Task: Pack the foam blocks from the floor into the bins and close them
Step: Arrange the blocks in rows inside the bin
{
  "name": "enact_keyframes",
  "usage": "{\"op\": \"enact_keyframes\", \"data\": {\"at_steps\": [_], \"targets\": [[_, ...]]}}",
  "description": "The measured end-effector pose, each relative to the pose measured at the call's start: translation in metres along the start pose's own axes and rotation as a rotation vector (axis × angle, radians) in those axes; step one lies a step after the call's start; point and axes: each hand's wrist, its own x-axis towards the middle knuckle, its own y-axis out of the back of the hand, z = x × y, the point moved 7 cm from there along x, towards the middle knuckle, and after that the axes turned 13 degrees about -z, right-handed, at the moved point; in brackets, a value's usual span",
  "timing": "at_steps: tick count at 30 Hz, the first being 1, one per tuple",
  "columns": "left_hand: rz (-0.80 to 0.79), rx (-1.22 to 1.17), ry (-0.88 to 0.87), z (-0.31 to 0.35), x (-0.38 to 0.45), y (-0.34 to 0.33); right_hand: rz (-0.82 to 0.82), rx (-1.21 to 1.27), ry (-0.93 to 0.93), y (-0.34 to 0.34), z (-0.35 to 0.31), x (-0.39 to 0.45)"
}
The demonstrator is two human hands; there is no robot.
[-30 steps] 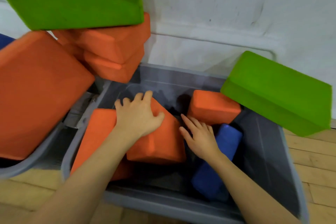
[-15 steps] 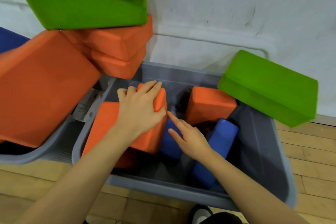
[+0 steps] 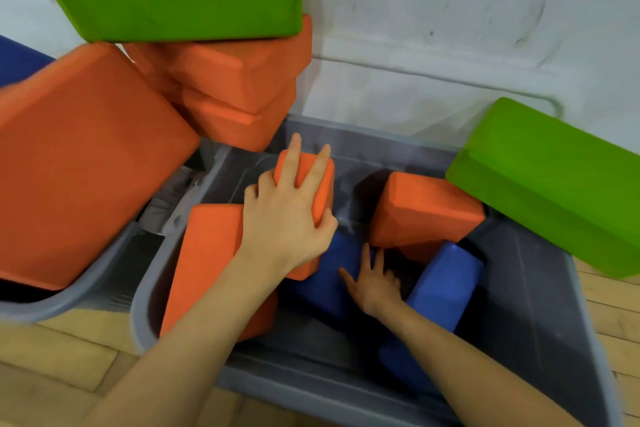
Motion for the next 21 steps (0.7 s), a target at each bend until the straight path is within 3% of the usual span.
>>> {"op": "enact_keyframes", "data": {"at_steps": [11,16,21], "targets": [[0.091,-0.116,-0.035,-0.007,0.003,0.003,-0.052,0.434,0.091,-0.008,-0.008,0.004],[0.137,-0.148,-0.065,-0.010,0.000,0.011,0.116,0.476,0.196,0.002,-0.012,-0.003],[0.129,-0.156,-0.120,-0.004,-0.004,0.015,0.203,0.572,0.141,0.010,-0.001,-0.003]]}}
